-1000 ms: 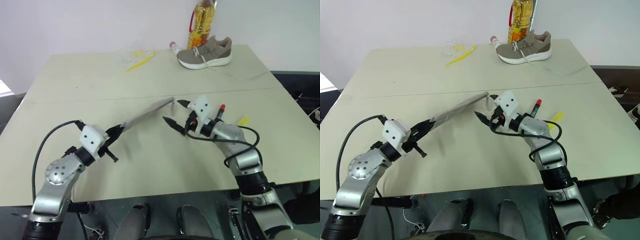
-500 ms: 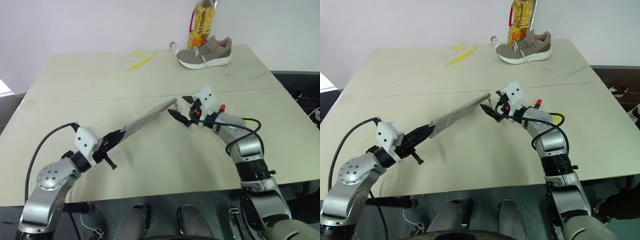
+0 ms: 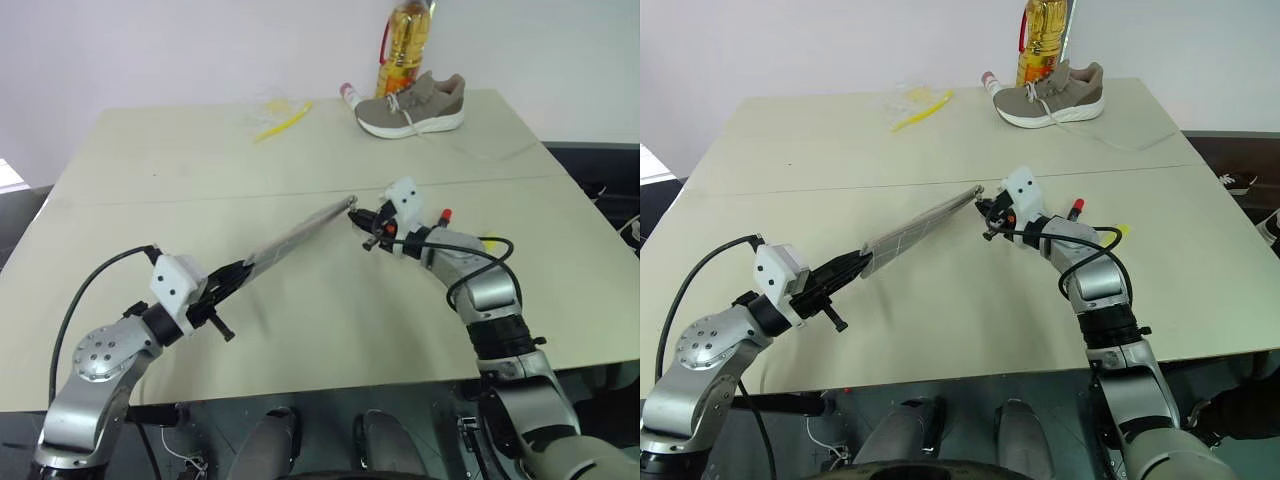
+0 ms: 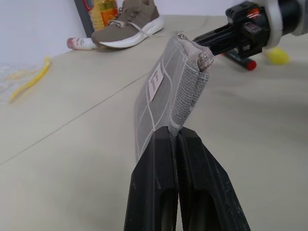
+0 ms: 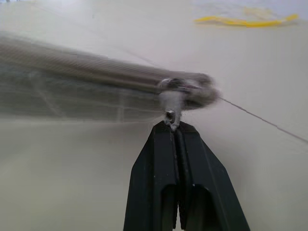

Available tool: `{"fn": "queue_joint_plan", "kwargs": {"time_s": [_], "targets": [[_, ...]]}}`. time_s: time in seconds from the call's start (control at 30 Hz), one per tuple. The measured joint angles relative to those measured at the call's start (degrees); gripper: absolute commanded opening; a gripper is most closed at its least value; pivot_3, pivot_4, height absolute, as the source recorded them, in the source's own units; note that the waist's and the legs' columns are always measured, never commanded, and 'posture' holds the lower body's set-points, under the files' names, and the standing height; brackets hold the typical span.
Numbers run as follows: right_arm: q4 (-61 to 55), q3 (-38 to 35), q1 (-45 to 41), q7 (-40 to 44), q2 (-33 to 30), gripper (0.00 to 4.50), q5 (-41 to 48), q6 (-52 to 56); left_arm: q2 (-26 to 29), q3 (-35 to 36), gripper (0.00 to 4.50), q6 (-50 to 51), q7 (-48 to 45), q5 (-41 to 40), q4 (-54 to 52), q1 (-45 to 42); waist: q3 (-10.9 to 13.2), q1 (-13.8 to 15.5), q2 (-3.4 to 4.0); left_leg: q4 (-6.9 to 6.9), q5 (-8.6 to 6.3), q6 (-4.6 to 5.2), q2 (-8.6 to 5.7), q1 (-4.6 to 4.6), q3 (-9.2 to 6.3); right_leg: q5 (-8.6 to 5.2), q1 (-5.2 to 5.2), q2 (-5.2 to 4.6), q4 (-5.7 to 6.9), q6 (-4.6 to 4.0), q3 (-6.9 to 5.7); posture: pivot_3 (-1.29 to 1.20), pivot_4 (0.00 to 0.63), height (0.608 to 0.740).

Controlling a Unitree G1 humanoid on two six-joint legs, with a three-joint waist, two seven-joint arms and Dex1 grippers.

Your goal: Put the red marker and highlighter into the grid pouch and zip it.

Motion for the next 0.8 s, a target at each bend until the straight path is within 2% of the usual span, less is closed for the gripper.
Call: {"fn": "queue_joint_plan", "kwargs": {"time_s": [0.23, 0.37, 0.6, 0.8], "targets": [[-10.5, 6.2, 2.8, 4.4, -4.2, 0.05, -3.2, 0.1, -8.6, -10.3, 0.00, -3.4, 5.2, 10.4, 7.4, -7.1, 0.0, 0.1, -0.04, 0.10, 0.00, 0.00, -0.05, -0.03, 0.00, 0.09, 0.08, -0.03, -0.03, 0.17, -0.02, 0.00, 0.150, 0.740], [-16.2, 6.8, 3.3, 6.6, -6.3, 0.05, -3.3, 1.8, -12.4, -14.7, 0.00, -6.1, 7.6, 15.0, 12.1, -10.5, 0.0, 0.1, -0.05, 0.09, 0.00, 0.00, -0.03, -0.07, 0.00, 0.10, 0.08, -0.01, 0.00, 0.20, -0.02, 0.00, 0.150, 0.740], [-25.0, 8.4, 4.8, 11.4, -9.3, 0.05, -1.7, 5.1, -17.2, -16.9, 0.00, -10.3, 9.6, 18.4, 19.5, -15.5, 0.0, 0.1, -0.11, 0.12, 0.00, 0.00, -0.03, -0.09, -0.01, 0.10, 0.09, -0.01, 0.00, 0.23, -0.05, 0.00, 0.150, 0.740], [-26.7, 8.8, 5.7, 11.9, -10.8, 0.05, -1.8, 6.4, -19.5, -17.6, 0.00, -12.0, 10.7, 19.4, 21.3, -15.8, 0.0, 0.1, -0.12, 0.16, 0.00, 0.00, -0.03, -0.09, -0.01, 0.10, 0.11, -0.01, 0.01, 0.23, -0.06, 0.00, 0.150, 0.740]]}}
